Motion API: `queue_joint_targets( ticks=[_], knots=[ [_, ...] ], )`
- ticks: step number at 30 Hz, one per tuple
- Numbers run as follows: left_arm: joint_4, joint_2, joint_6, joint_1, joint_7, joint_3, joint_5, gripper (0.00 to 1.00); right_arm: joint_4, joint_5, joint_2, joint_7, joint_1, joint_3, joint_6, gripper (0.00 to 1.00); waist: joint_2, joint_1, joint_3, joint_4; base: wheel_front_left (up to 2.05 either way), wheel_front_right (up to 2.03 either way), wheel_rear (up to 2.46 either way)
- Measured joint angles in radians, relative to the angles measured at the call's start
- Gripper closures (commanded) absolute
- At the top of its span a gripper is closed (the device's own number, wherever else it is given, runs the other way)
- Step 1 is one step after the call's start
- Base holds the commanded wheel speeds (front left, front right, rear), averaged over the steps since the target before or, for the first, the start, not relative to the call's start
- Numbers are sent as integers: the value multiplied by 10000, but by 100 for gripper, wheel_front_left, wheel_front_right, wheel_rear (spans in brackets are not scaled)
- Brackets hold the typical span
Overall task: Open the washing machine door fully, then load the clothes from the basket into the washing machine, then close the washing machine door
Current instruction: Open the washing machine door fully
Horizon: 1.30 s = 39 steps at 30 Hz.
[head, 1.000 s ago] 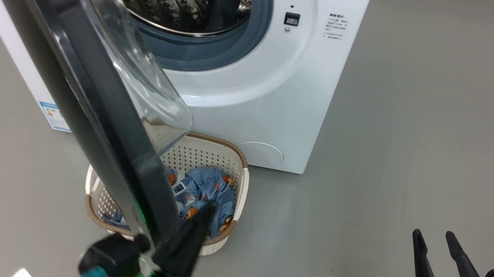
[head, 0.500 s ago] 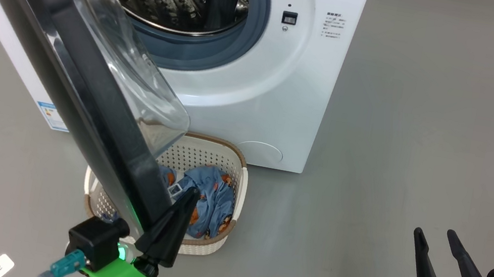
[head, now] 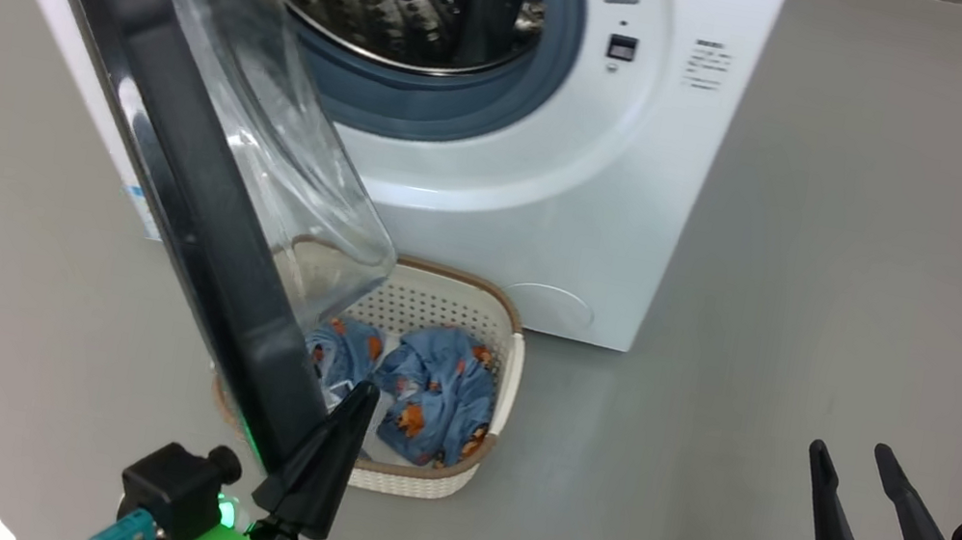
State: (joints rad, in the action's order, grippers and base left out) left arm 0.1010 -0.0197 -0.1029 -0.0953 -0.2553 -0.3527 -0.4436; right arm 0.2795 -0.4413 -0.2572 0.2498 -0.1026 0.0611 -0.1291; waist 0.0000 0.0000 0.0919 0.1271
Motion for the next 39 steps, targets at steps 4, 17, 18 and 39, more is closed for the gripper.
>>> queue_joint_targets(
  ticks=[4,17,18,39],
  knots=[
    [-221,-15,17,202,0,90,4,100,-35,8,-38,0,0,-69,0,0,0,0,37,319,0,0,0],
    [-727,-59,286,735,0,278,105,100,-50,10,-211,0,0,-75,0,0,0,0,81,1439,0,0,0],
    [-754,-67,324,780,0,328,105,100,-52,10,-215,0,1,-75,0,0,0,0,78,1538,0,0,0],
    [-150,-94,663,831,0,3789,813,100,-109,21,-238,0,-2,184,0,0,0,-1,181,2409,0,0,0]
  ],
)
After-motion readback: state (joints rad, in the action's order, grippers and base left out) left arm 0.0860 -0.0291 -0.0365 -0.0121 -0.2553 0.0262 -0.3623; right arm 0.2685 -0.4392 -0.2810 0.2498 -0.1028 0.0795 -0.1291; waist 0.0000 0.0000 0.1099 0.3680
